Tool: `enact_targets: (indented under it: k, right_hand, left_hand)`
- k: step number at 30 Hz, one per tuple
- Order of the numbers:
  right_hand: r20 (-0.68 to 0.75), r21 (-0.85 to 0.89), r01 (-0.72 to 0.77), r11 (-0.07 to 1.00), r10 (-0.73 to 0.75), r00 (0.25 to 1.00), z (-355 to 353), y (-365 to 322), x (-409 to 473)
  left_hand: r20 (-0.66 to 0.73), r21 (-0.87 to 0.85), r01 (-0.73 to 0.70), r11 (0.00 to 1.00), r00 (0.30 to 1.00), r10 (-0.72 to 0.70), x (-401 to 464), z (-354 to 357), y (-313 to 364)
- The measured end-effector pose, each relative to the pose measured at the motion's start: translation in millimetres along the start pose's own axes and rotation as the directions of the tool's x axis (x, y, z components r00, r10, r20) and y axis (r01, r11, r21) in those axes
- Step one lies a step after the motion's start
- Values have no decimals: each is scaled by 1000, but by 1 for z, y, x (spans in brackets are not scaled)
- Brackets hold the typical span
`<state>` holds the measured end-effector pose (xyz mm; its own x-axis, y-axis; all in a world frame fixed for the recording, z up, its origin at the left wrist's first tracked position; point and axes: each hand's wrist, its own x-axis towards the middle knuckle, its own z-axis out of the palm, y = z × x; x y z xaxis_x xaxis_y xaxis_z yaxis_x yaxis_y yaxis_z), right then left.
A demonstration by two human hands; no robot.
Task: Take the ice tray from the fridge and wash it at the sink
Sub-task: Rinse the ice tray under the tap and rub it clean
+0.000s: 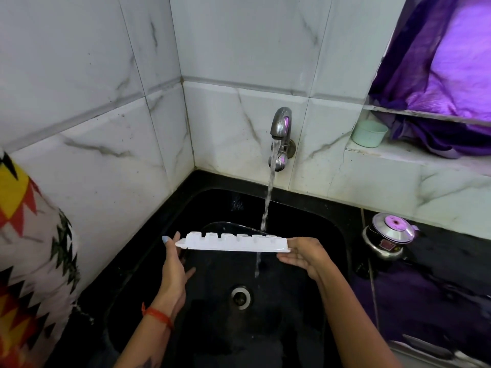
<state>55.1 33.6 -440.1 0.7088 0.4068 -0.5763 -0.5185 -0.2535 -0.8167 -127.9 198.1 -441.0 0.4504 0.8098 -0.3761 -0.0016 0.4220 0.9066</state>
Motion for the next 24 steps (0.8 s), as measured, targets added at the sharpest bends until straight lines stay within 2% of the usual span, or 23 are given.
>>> enact_targets:
  k: [6, 11, 17, 20, 24]
  right_hand:
    - [-53, -20, 27, 999, -29, 998, -4, 7, 8]
    - [-118, 5, 83, 997, -82, 990, -7, 12, 15]
    - [-117, -11, 148, 989, -148, 982, -8, 13, 20]
    - [-133, -18, 183, 983, -184, 974, -11, 10, 24]
    - [-161, -51, 238, 970, -243, 957, -13, 0, 25]
  left_hand:
    - [43, -21, 35, 999, 998, -34, 7, -4, -6]
    - [38, 58, 29, 998, 999, -31, 14, -5, -11]
    - [51, 197, 10, 980, 999, -20, 15, -2, -13]
    - [8, 198, 45, 979, 999, -48, 18, 1, -16]
    - [28, 219, 76, 973, 996, -84, 20, 3, -19]
